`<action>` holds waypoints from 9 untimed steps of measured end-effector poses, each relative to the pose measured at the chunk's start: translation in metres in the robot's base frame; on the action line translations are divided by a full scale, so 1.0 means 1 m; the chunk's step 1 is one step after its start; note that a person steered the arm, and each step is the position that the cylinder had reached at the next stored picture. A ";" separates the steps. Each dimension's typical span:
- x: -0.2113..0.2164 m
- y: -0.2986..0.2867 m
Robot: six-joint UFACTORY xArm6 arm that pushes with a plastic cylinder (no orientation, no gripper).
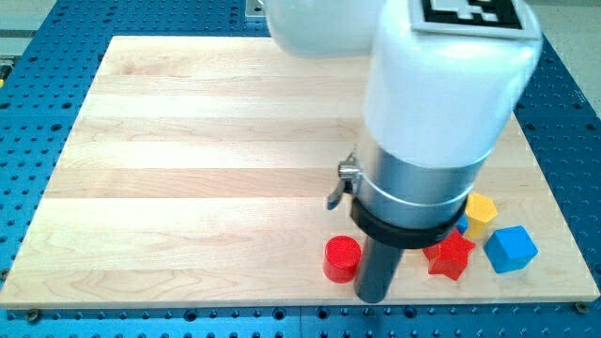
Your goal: Move the blue cube into the triangle
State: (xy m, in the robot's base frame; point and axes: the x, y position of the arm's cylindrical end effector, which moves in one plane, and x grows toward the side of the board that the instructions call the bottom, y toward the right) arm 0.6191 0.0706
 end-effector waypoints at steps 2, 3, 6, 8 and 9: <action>0.000 0.017; -0.001 0.045; 0.000 0.146; -0.041 0.157; -0.050 0.114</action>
State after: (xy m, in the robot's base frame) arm 0.5689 0.1844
